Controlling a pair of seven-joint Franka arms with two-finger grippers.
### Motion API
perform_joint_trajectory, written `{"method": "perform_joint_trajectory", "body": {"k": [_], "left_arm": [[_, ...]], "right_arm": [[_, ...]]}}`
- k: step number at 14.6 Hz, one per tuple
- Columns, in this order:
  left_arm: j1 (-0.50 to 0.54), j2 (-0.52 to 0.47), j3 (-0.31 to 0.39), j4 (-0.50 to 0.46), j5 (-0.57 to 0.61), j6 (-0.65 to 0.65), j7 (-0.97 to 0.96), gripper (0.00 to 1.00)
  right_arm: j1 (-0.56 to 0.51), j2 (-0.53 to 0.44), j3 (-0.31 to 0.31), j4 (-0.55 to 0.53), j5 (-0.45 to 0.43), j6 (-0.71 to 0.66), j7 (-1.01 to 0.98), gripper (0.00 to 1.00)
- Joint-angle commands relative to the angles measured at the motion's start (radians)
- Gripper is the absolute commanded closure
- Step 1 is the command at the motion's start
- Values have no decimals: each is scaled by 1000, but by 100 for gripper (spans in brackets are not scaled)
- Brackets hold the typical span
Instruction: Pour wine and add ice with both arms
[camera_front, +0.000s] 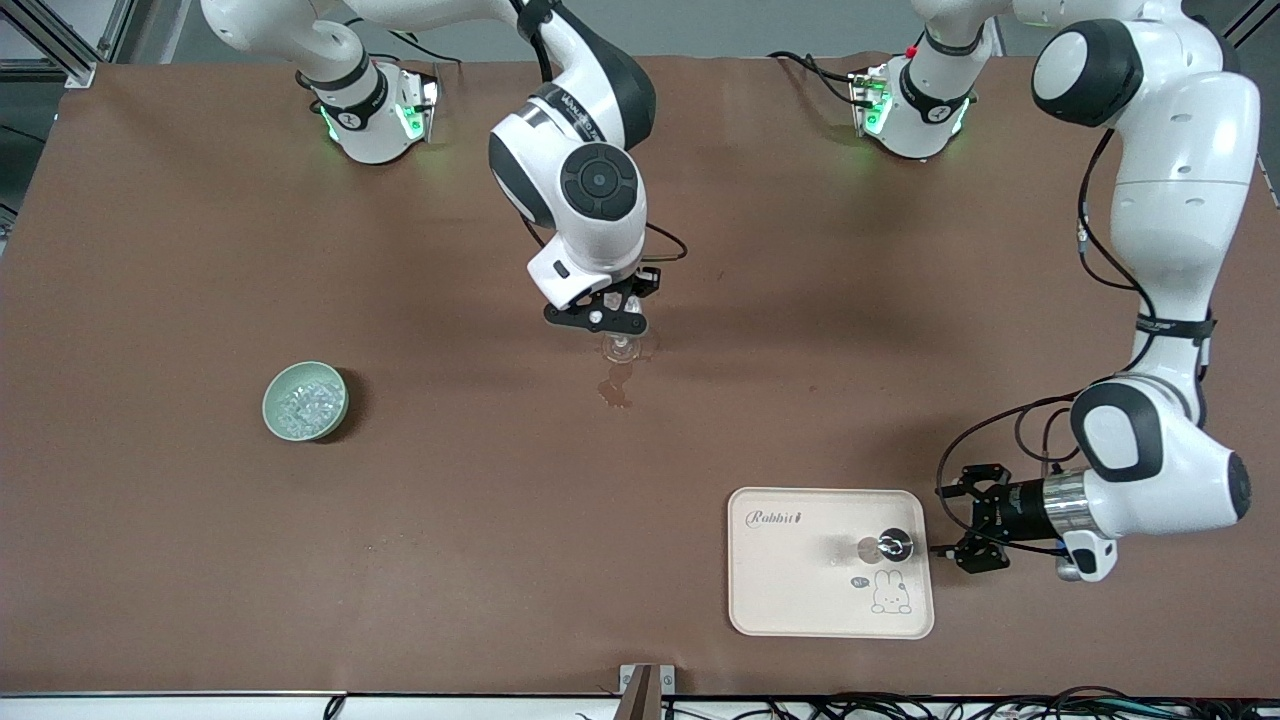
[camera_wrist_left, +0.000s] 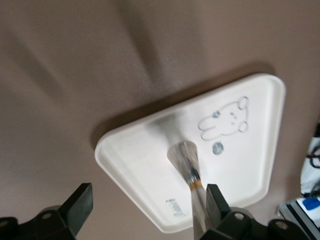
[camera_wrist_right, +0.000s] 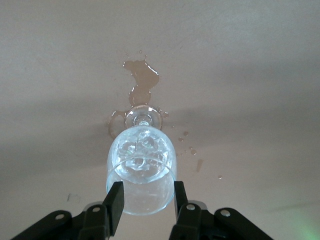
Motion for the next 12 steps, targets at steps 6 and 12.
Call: {"method": "perform_joint_trajectory", "body": {"k": [6, 12], "left_arm": [[-19, -187, -15, -28, 310, -139, 247, 0], [-67, -421, -32, -35, 695, -314, 427, 0]], "right_arm": [[-103, -184, -54, 30, -60, -4, -101, 0], [-270, -355, -142, 30, -190, -115, -279, 0]]}}
